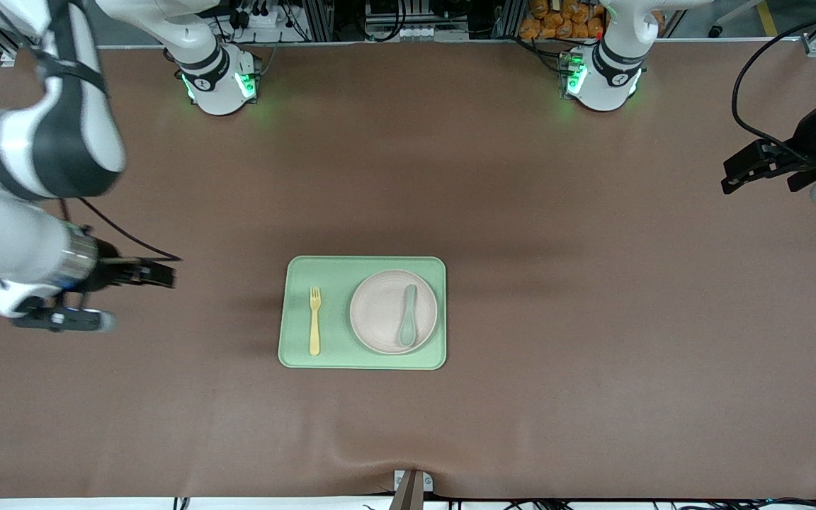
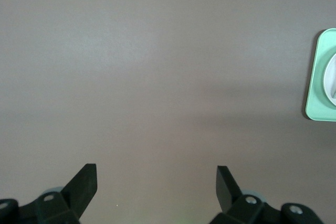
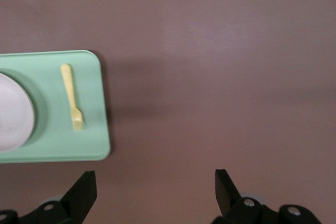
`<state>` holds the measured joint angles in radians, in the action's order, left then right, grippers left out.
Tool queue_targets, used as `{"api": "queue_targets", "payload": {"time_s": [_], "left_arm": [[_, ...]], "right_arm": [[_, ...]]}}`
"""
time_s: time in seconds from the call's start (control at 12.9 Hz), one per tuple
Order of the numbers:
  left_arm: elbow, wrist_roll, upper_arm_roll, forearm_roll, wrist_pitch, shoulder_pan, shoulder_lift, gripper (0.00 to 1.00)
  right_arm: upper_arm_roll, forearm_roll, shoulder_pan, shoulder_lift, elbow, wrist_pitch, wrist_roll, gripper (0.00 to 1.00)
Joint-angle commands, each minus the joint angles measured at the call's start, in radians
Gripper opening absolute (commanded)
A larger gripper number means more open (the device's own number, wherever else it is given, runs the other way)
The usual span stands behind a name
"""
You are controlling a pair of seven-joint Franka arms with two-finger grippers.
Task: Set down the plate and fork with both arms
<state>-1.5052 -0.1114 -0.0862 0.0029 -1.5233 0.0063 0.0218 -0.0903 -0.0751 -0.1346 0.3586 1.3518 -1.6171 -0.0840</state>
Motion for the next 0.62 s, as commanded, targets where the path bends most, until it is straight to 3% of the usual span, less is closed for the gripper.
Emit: {"api": "queue_targets", "payload": {"time_s": [0.0, 0.54], "left_arm": [[-0.017, 0.018, 0.002, 0.012, 0.009, 0.004, -0.022, 1.0], [-0.013, 0.019, 0.0, 0.012, 0.014, 0.047, -0.02, 1.0]], "right_arm": [[0.018, 0.008, 0.082, -0.09, 0.035, 0.016, 0.11, 1.0], [0.018, 0.006, 0.141, -0.266, 0.056, 0.172, 0.115, 1.0]]}}
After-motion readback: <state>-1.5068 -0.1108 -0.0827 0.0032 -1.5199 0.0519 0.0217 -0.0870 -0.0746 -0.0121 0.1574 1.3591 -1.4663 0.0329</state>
